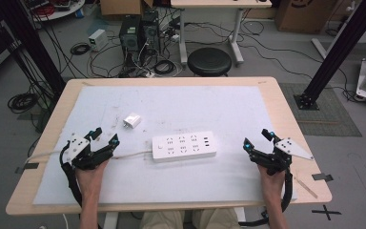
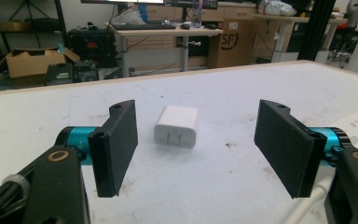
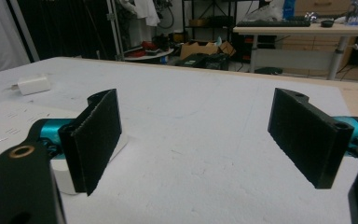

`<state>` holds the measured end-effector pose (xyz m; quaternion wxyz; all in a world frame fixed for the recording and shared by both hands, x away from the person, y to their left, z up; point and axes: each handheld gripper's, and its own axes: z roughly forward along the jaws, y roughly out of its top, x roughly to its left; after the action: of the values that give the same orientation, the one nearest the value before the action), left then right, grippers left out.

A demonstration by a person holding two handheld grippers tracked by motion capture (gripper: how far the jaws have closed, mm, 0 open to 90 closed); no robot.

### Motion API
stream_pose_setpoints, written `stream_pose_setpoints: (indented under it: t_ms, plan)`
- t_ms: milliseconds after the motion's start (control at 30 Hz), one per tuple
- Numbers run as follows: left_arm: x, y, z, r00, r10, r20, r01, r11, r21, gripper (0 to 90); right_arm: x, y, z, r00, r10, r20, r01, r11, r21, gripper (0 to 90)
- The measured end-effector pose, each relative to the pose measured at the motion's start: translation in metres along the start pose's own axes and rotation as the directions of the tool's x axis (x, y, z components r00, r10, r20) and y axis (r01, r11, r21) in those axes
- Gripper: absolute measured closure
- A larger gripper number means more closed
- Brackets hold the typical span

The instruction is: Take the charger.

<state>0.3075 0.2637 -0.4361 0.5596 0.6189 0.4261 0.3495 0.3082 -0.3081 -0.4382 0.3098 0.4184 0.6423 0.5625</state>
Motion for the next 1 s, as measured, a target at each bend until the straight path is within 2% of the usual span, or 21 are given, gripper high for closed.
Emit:
stream_pose_setpoints:
  t_ms: [67,133,267,300,333,500,567,700,767,833,933,967,1000]
  plan:
    - [0.001,0.003,0.001,1.0000,0.001,0.004,-0.001,1.0000,0.008,30.0,0.000,0.000,0.000,1.0000,-0.001,0.000,0.001,1.000,0.000,17.8]
    - [0.004,0.011,0.005,0.9993,0.000,0.036,-0.002,0.9988,0.049,30.0,0.000,0.000,0.001,1.0000,-0.002,-0.002,0.002,1.000,0.002,17.8]
    - [0.004,0.020,0.011,0.9990,0.008,0.044,-0.012,0.9943,0.106,30.0,0.000,0.000,0.001,1.0000,-0.005,0.000,0.005,1.000,0.005,17.8]
    - [0.004,0.020,0.011,0.9990,0.008,0.044,-0.012,0.9943,0.106,30.0,0.000,0.000,0.001,1.0000,-0.005,0.000,0.005,1.000,0.005,17.8]
    - [0.004,0.025,0.015,0.9987,0.018,0.047,-0.025,0.9891,0.145,30.0,0.000,0.000,0.001,1.0000,-0.007,0.000,0.007,1.000,0.007,17.8]
    - [0.001,0.031,0.021,0.9973,0.039,0.062,-0.049,0.9857,0.161,30.0,0.001,0.000,0.001,1.0000,0.007,0.000,-0.007,1.000,0.028,17.8]
    - [0.000,0.037,0.027,0.9962,0.044,0.075,-0.057,0.9838,0.170,30.0,0.001,0.000,0.003,0.9999,-0.011,-0.002,0.011,0.999,0.031,17.8]
    - [-0.002,0.046,0.036,0.9925,0.069,0.101,-0.087,0.9787,0.186,30.0,0.002,0.000,0.004,0.9999,-0.013,-0.006,0.013,0.999,0.039,17.8]
    - [-0.002,0.049,0.040,0.9918,0.069,0.108,-0.089,0.9767,0.195,30.0,0.002,0.000,0.004,1.0000,-0.008,-0.003,0.008,0.999,0.047,17.8]
    - [-0.002,0.052,0.046,0.9902,0.077,0.116,-0.100,0.9723,0.211,30.0,0.002,0.000,0.004,0.9999,-0.015,-0.007,0.015,0.999,0.044,17.8]
    - [-0.004,0.055,0.054,0.9858,0.112,0.125,-0.139,0.9619,0.235,30.0,0.002,0.000,0.003,0.9999,-0.011,-0.003,0.012,0.999,0.039,17.8]
    - [-0.004,0.055,0.054,0.9858,0.112,0.125,-0.139,0.9619,0.235,30.0,0.002,0.000,0.003,0.9999,-0.011,-0.003,0.012,0.999,0.039,17.8]
    - [-0.005,0.056,0.060,0.9830,0.120,0.139,-0.152,0.9567,0.248,30.0,0.002,0.000,0.003,0.9999,-0.011,-0.003,0.011,0.999,0.037,17.8]
